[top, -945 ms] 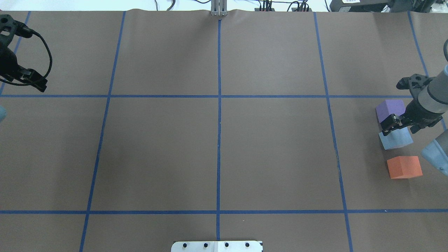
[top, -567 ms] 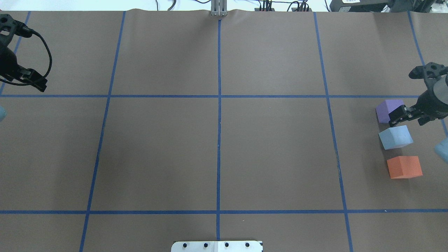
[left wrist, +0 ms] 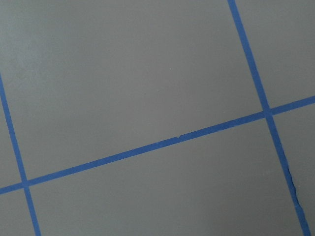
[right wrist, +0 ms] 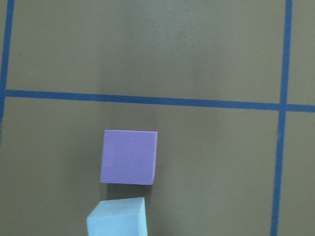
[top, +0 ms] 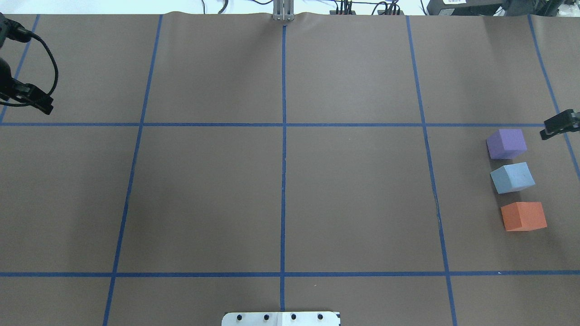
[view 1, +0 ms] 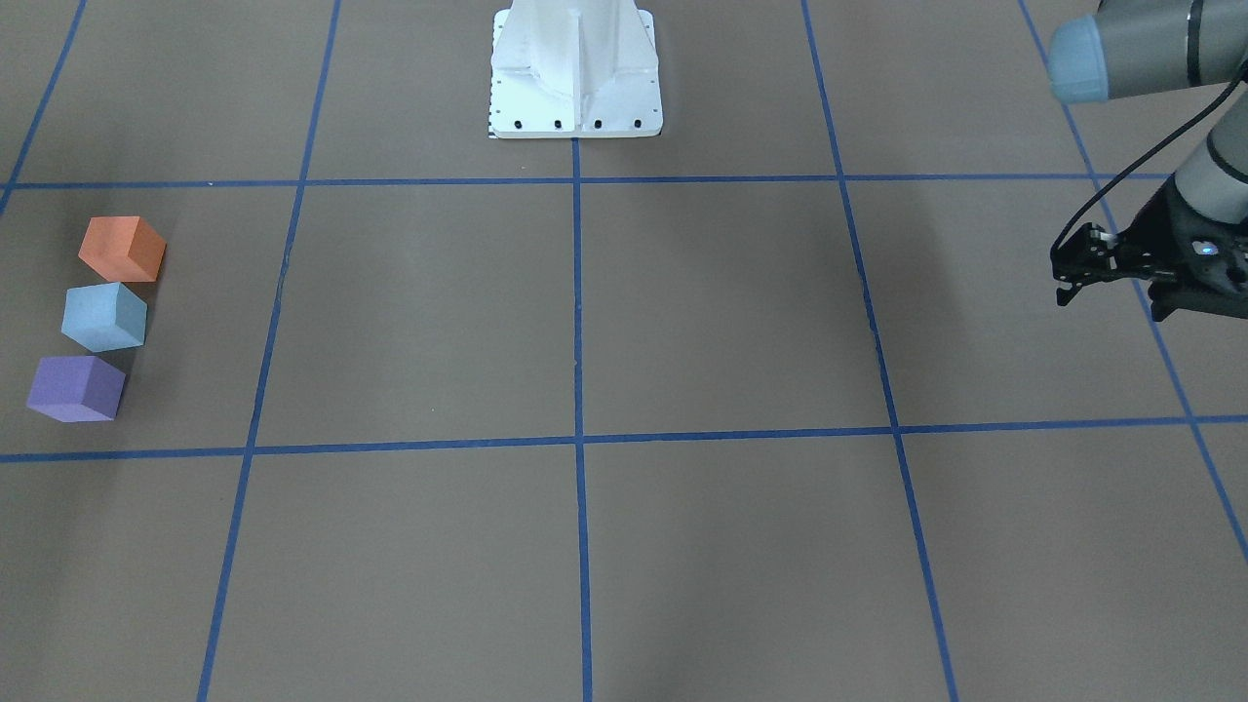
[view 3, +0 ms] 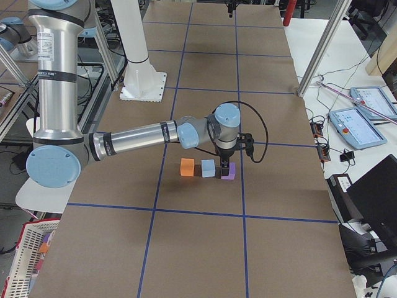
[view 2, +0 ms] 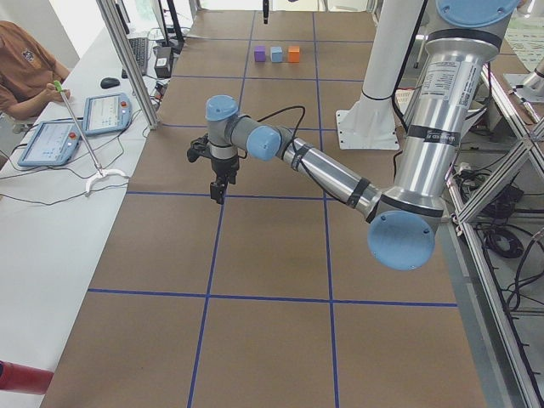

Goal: Place blue block between orange and purple blocks

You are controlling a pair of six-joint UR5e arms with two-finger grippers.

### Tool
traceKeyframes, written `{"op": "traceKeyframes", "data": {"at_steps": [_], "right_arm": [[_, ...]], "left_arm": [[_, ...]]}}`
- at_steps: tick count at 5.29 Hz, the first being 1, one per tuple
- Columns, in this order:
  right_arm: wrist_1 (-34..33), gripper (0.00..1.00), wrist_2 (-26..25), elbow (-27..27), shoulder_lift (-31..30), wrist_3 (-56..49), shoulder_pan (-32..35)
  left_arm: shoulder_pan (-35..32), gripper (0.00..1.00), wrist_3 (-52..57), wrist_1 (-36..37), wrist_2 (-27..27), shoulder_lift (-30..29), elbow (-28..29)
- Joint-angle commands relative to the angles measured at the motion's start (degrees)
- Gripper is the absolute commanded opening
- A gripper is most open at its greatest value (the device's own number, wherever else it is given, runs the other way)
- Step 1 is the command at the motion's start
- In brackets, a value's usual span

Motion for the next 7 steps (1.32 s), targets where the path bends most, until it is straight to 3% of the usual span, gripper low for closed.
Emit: {"op": "traceKeyframes", "data": {"at_steps": [1,2,3,6,7], "right_arm": [[-0.33,1.0,1.95,-6.23,-0.62,-13.28,8.44],[-0.51,1.0,3.69,-6.17,-3.41,-14.29,10.57],[-0.08,1.0,3.36,-5.74,-4.4,-14.3,10.59],[-0.25,1.0,3.62,-4.94,-6.17,-13.51,10.59],[-0.6,1.0,3.71,-4.51,-6.08,-13.42,10.59]], "left_arm": [[-8.87,1.0,11.82,0.05,-2.0,3.97,2.41],[-13.27,1.0,20.67,-0.47,-2.87,5.39,8.0],[-17.06,1.0,20.85,-1.35,-6.1,9.14,10.84],[-17.8,1.0,17.43,-16.59,-5.44,10.14,18.49],[-17.71,1.0,17.16,-17.43,-5.43,11.02,19.82]]}}
